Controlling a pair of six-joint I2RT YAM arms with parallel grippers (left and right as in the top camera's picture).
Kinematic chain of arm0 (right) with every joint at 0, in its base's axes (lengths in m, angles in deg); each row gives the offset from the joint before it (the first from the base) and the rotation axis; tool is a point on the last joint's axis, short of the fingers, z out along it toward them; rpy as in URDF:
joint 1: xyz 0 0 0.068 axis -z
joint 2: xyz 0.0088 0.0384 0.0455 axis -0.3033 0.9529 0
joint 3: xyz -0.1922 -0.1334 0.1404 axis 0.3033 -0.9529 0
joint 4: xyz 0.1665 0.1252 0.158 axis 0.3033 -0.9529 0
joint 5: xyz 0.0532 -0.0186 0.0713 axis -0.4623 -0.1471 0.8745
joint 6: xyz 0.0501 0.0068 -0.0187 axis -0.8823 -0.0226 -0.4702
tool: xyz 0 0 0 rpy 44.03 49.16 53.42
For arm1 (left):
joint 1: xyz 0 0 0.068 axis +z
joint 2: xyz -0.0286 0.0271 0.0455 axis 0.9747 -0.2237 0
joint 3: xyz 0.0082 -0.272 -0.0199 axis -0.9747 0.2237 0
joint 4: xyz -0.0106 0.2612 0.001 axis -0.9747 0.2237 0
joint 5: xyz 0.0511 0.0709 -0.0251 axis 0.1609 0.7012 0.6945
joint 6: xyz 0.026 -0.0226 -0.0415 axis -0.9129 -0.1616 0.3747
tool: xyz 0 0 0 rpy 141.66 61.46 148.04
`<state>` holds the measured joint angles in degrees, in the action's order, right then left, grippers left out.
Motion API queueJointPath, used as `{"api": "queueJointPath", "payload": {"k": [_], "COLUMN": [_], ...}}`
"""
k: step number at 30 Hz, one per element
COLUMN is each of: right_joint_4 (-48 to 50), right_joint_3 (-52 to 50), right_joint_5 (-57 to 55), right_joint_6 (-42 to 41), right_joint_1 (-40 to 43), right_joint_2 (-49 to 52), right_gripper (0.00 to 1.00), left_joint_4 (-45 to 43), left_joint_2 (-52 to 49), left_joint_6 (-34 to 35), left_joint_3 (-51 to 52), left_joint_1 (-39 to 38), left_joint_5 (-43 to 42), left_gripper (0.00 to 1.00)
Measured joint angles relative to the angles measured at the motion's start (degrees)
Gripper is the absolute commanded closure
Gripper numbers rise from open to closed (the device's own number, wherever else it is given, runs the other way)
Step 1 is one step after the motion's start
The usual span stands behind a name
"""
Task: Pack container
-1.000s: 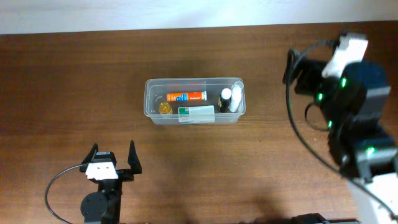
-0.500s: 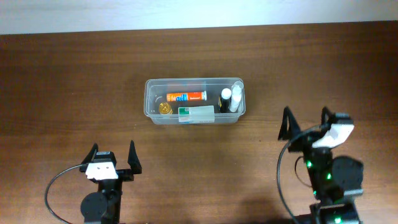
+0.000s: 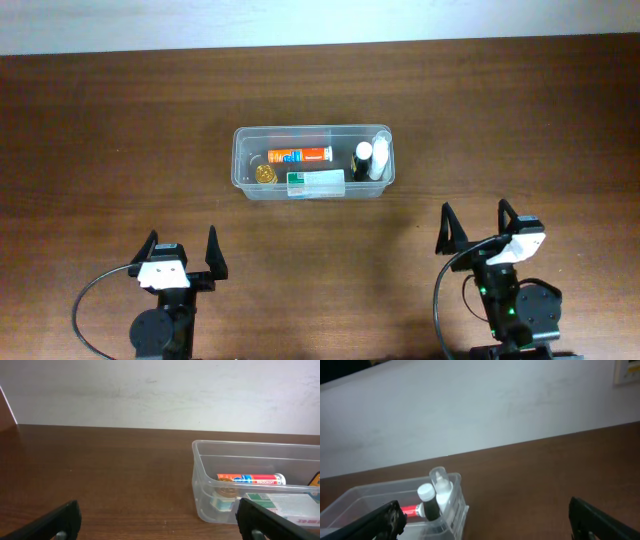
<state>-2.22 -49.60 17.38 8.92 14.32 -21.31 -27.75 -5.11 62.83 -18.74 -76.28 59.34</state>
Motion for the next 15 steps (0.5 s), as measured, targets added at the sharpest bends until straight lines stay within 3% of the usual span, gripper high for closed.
{"api": "queueJointPath", "payload": {"k": [15], "right_joint_4": [-2.3], "right_joint_3": [-6.7], "right_joint_5": [1.7], "right_joint_6": [0.0], "right_joint_1": [0.0], "right_joint_2": [-9.3], "right_gripper": [0.02], "left_joint_4": [0.0], "left_joint_2": [0.0], "left_joint_6": [0.0], "left_joint_3": [0.0], "left_joint_1": [0.0], "left_joint_5": [0.0], "left_gripper": [0.0]}}
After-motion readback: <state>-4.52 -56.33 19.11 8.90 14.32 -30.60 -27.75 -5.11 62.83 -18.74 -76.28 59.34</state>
